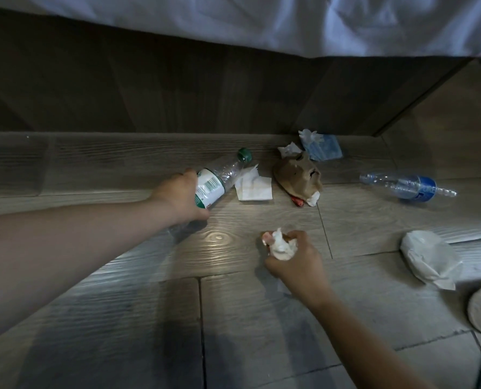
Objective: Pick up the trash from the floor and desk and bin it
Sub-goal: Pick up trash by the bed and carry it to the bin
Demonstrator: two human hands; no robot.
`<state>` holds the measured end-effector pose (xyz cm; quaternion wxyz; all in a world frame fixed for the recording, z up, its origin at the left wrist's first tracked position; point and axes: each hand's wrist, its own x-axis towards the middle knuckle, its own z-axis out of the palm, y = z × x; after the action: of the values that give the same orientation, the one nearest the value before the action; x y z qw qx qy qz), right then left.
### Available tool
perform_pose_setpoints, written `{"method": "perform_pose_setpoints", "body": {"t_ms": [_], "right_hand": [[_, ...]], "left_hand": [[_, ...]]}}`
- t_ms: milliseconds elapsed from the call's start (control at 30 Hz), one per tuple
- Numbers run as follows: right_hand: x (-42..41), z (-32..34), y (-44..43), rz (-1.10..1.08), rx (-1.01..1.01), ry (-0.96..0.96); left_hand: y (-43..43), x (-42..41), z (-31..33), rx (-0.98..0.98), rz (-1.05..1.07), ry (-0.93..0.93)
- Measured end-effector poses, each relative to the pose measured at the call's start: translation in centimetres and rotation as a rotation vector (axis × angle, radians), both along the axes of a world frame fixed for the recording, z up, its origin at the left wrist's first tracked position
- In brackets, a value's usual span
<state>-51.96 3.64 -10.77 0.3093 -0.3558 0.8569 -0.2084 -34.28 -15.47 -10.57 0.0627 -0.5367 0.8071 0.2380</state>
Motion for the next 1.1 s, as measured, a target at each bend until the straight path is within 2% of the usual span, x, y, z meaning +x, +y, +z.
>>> {"method": "perform_pose_setpoints", "body": {"t_ms": [100, 267, 433, 533, 733, 833, 1000, 1100], "right_hand": [[-1.1, 1.6, -1.6, -0.030, -0.054, -0.027], [-2.2, 3.2, -8.1, 0.131, -0.092, 0.148], [-1.9, 1.1, -13.2, 0.193, 0.045, 0.207], [-1.3, -0.9, -13.7, 0.199, 0.156, 0.246], [-0.3, -1.8, -13.5, 0.245, 0.173, 0.429], [-0.5, -1.4, -13.8, 0.275, 0.170, 0.411], [-0.7, -0.6, -13.9, 0.412, 0.185, 0.530], [-1.2, -0.3, -13.5, 0.391, 0.143, 0.490]], "left_hand": [[0.0, 0.1, -0.1, -0.003, -0.006, 0.010], [-0.2, 0.1, -0.2, 0.032, -0.003, 0.029], [-0.6, 0.2, -0.1, 0.045, -0.004, 0.039], [-0.7, 0.4, -0.3, 0.048, -0.003, 0.051], [-1.0, 0.5, -0.5, 0.056, -0.010, 0.081], [-1.0, 0.6, -0.7, 0.061, -0.010, 0.082], [-0.9, 0.5, -0.5, 0.053, -0.011, 0.082], [-0.8, 0.4, -0.5, 0.047, -0.008, 0.077]]}}
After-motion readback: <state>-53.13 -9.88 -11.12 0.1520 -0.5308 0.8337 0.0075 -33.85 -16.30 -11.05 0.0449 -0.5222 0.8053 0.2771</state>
